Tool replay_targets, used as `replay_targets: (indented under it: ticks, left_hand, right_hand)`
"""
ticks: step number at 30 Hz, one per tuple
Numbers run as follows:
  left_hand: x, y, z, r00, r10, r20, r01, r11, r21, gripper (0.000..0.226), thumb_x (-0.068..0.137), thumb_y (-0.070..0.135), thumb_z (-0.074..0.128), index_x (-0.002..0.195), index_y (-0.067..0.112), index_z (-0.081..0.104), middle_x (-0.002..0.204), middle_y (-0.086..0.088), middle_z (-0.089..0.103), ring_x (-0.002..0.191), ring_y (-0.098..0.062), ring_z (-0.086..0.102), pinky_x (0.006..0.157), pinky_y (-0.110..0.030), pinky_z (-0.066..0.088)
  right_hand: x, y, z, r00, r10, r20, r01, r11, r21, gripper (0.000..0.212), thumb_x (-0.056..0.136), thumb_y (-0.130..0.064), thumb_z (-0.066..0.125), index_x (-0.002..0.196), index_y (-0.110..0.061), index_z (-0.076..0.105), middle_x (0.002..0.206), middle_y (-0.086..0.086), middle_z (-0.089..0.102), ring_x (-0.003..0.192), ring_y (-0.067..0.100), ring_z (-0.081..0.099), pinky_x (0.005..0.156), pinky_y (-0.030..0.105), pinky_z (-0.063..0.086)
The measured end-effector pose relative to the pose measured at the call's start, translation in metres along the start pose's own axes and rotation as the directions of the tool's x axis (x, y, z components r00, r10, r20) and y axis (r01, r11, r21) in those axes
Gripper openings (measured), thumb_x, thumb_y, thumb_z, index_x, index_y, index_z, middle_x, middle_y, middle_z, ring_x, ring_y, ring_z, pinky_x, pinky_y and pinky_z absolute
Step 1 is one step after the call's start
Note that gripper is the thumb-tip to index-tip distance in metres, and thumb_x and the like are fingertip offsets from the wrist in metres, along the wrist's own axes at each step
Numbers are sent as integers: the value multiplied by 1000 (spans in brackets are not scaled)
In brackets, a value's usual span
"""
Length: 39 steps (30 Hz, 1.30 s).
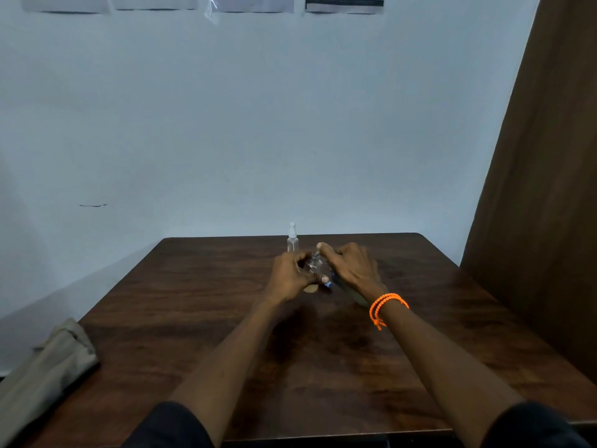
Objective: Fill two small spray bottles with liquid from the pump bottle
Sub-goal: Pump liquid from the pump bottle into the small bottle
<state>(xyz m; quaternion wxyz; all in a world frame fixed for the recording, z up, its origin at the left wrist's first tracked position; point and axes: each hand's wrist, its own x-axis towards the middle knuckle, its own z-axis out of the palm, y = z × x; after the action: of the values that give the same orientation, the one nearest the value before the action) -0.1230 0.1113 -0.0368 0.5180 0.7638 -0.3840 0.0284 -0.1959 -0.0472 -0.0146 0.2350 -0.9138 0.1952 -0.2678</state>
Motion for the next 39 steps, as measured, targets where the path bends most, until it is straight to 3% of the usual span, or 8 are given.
replay_targets:
  ticks: [3, 7, 13, 18, 27, 32, 36, 39]
  left_hand:
    - [-1, -2, -2, 1000, 1, 6, -1, 1000, -10, 38, 63, 15, 97, 92, 19, 73, 75, 16, 69, 65, 13, 60, 61, -7, 41]
    - [0, 0, 1, 1000, 7, -8, -7, 1000, 13, 53, 62, 19, 99, 110, 13, 77, 91, 10, 76, 77, 13, 65, 68, -6, 46]
    - [3, -2, -4, 999, 34, -10, -34, 999, 7, 48, 62, 17, 98, 106, 15, 79, 82, 15, 74, 70, 14, 62, 67, -10, 44]
    - [2, 1, -1, 999, 39, -15, -39, 999, -5, 50, 61, 13, 98, 107, 15, 79, 84, 16, 74, 71, 15, 64, 67, -8, 47]
    - [3, 0, -1, 999, 42, 2, -42, 999, -4, 50, 63, 11, 97, 110, 11, 78, 87, 11, 75, 69, 12, 65, 64, -7, 45]
    - [4, -6, -5, 999, 27, -20, -26, 999, 17, 53, 62, 17, 98, 110, 12, 78, 90, 12, 75, 76, 13, 65, 70, -10, 48]
    - [3, -1, -2, 999, 44, 7, -44, 999, 17, 50, 62, 15, 98, 108, 11, 78, 84, 16, 72, 71, 16, 62, 67, -6, 43]
    - [4, 3, -1, 999, 33, -7, -33, 999, 4, 54, 62, 15, 98, 112, 9, 78, 85, 16, 72, 72, 17, 63, 66, -4, 44]
  right_hand:
    - [-1, -2, 2, 1000, -10, -24, 10, 1000, -15, 77, 92, -69, 47, 66, 1, 64, 56, 12, 64, 63, 31, 64, 53, 33, 36]
    - [-1, -1, 2, 999, -9, -45, 10, 1000, 24, 73, 86, -66, 42, 64, -1, 65, 58, 13, 67, 65, 33, 65, 57, 36, 41]
    - [1, 0, 4, 999, -20, -40, 20, 1000, 0, 81, 90, -74, 43, 63, 0, 64, 55, 12, 65, 62, 30, 65, 59, 37, 46]
    - [3, 0, 0, 999, -40, 5, 41, 999, -33, 63, 88, -62, 44, 61, -9, 62, 56, 9, 63, 64, 31, 64, 51, 32, 30]
    - [4, 1, 5, 999, -26, -26, 26, 1000, -4, 65, 90, -59, 46, 64, -1, 62, 55, 12, 62, 62, 32, 63, 51, 33, 29]
    - [5, 1, 5, 999, -35, 6, 35, 999, -10, 81, 94, -75, 42, 66, -3, 68, 57, 11, 66, 62, 27, 64, 57, 34, 40]
    - [2, 2, 4, 997, -71, -32, 69, 996, -61, 62, 83, -59, 39, 68, -2, 59, 55, 13, 58, 55, 28, 54, 49, 32, 22]
    - [4, 4, 1, 998, -57, 14, 58, 997, -45, 65, 84, -65, 38, 72, -8, 66, 59, 8, 63, 60, 26, 58, 52, 32, 29]
